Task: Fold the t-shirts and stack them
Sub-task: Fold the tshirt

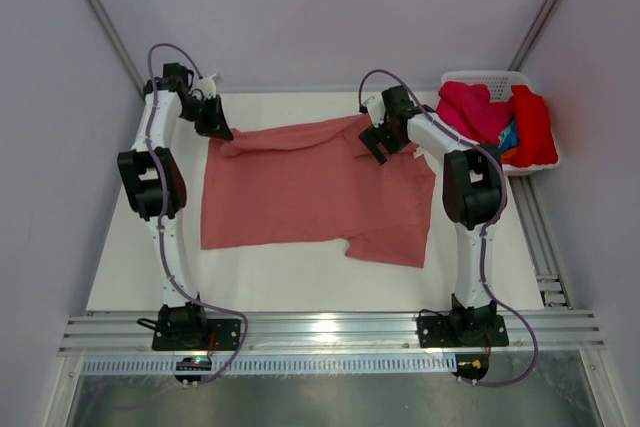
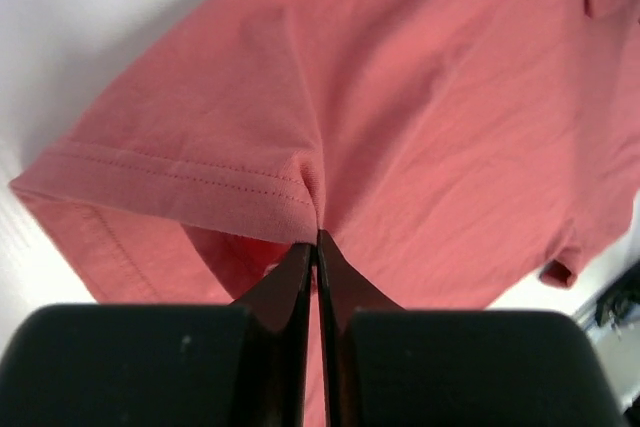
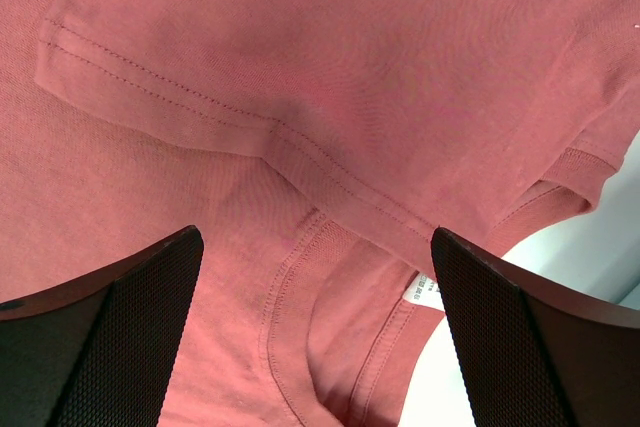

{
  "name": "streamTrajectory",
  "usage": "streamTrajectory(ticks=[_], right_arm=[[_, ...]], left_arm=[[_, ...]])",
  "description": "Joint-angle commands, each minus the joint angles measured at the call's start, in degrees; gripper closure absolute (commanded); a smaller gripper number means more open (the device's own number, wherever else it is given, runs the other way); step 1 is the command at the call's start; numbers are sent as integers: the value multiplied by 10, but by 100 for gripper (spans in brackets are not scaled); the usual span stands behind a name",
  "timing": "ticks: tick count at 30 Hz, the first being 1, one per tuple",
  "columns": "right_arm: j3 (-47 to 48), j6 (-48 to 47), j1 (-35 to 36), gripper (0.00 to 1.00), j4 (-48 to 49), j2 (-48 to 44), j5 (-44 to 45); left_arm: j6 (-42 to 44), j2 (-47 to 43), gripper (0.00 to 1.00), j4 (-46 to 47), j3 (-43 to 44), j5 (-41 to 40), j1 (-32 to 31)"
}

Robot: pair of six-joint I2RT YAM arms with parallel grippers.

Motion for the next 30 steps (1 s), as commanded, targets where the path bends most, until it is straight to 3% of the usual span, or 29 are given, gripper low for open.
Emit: streamTrajectory(ticks=[1,3,6,7,9,10,11,22,30], right_arm=[[4,3,5,1,12,-12,8],[7,0,5,1,10,-11,8],[15,-1,5,0,8,-9,9],[16,-1,5,1,8,-7,8],[17,0,5,1,6,-7,8],[17,0,6,1,6,-8,9],[17,1,6,1,5,-7,9],[8,2,8,1,8,-14,12],[3,2,8,1,10,-16,17]], left_arm=[[45,7,96,-58,12,82,4],[68,17,86,-101,33,102,5],[92,32,63,-140,42,111,4],[97,31,44,-143,41,108,4],[100,29,26,-144,36,102,4],[100,26,9,-141,34,94,4],[100,25,4,-140,33,92,5],[77,3,1,-100,-25,33,4],[72,-42,1,-65,-118,-19,5]])
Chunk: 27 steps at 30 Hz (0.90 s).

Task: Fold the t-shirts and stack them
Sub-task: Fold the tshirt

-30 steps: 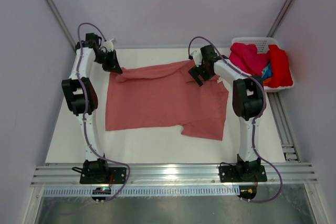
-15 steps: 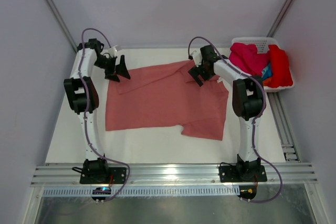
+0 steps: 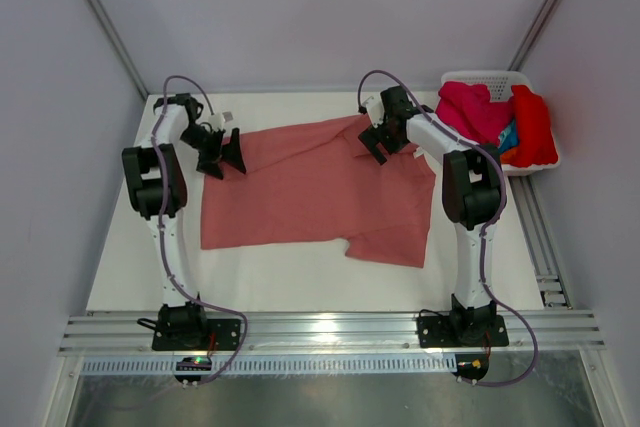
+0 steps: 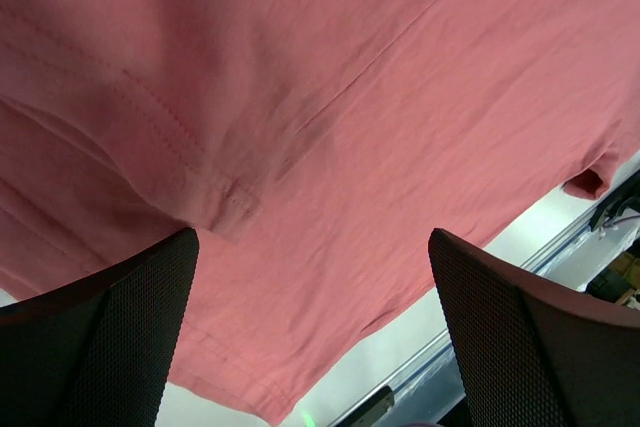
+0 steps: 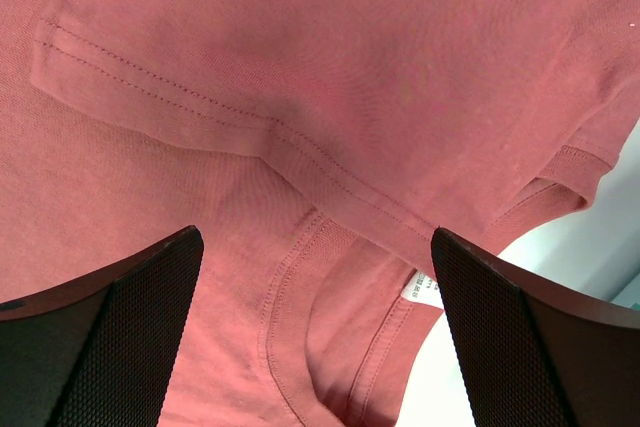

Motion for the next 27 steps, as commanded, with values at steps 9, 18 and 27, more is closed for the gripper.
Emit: streamTrajectory(ticks=[9,18,27], right_arm=[[-5,4,5,1,15,-18,10],[-8,3,5,1,16,-19,11],[-14,4,5,1,16,-22,12]], left_arm=[[-22,-63,1,41,-35,-18,5],[-50,-31,1,57,-3,-4,4],[-50,-23,1,72,-22,-6,4]])
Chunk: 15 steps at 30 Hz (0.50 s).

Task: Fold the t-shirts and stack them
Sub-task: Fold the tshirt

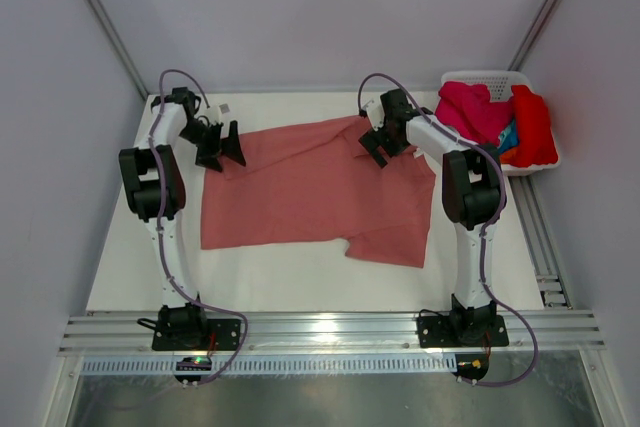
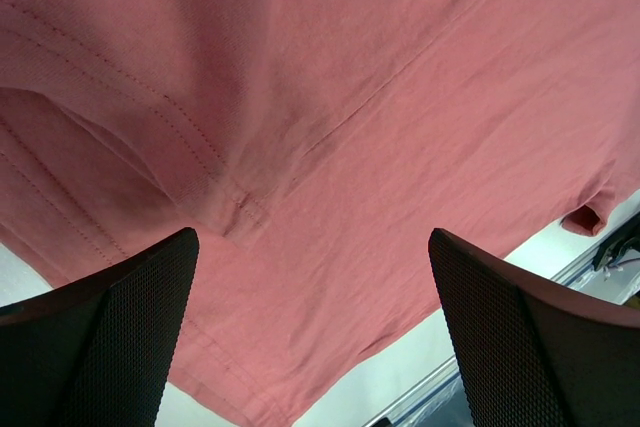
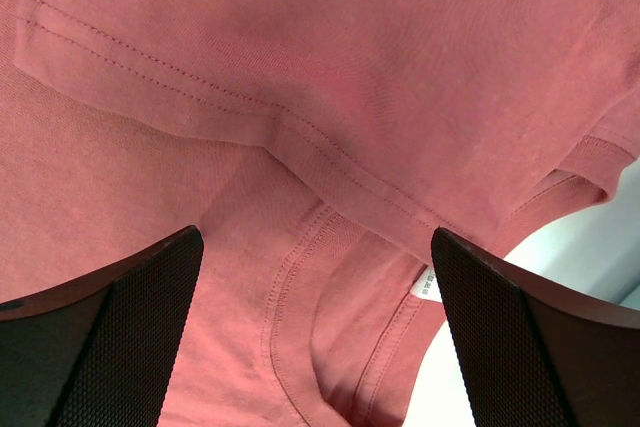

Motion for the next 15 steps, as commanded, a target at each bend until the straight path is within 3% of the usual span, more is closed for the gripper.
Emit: streamTrajectory(ticks=[1,15], right_arm=[[1,2,6,1,13,-22,7],[0,1,5,1,12,-25,10]], left_arm=[[-8,8,1,19,4,11,4],[-2,-4,1,43,-45,5,4]])
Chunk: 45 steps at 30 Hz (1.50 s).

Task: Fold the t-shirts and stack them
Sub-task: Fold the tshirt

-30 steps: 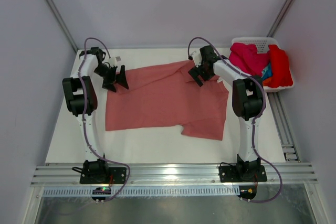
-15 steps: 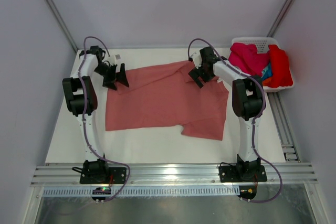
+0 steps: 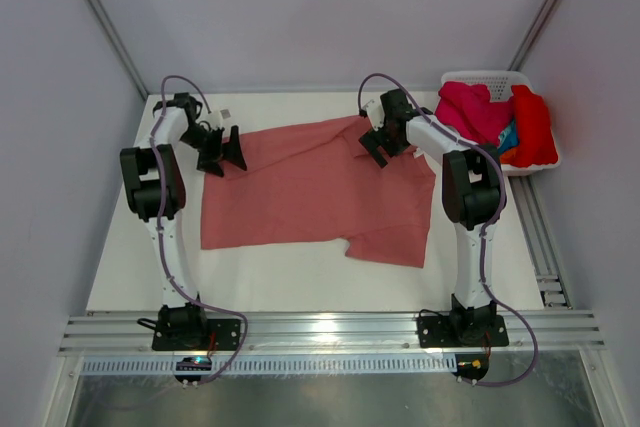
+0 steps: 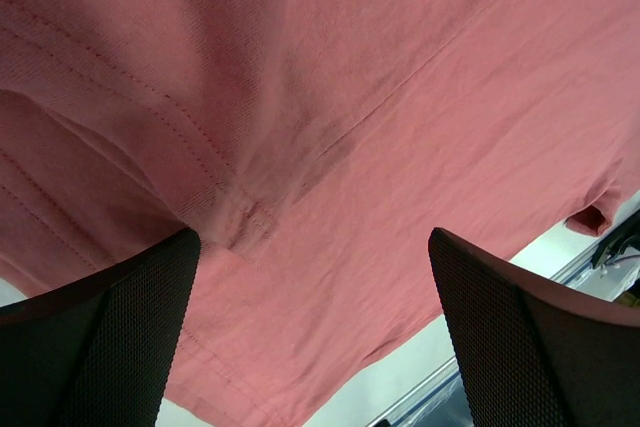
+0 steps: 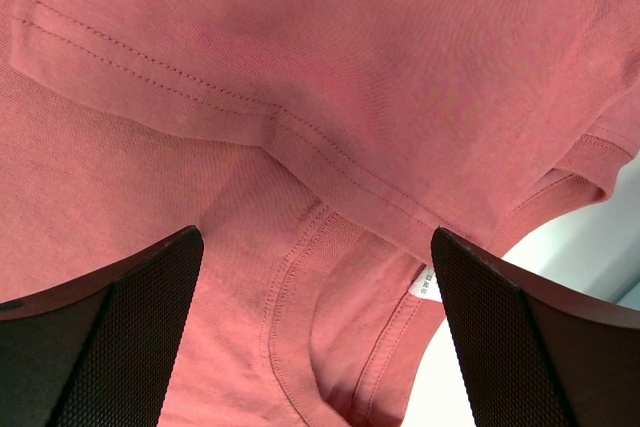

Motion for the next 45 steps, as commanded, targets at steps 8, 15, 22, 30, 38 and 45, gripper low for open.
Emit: streamTrajectory(ticks=[8,15,22,30,38,45], right_arm=[[2,1,5,1,12,-25,7],[-1,2,5,1,11,-26,7],[-7,0,5,1,12,-31,9],[-6,0,5,1,14,-28,7],[-6,2,4,1,14,-28,6],[-5,-2,5,1,13,-28,5]], left_arm=[[-16,-10,1,49,-29,26,4],[-28,-1,6,62,-21,52,3],[-18,1,8,48,-14,41,4],[12,-16,8,15,-12,20,4],[22,-31,8,12,-52,-2,3],[24,-44,8,23,-83,-12,4]])
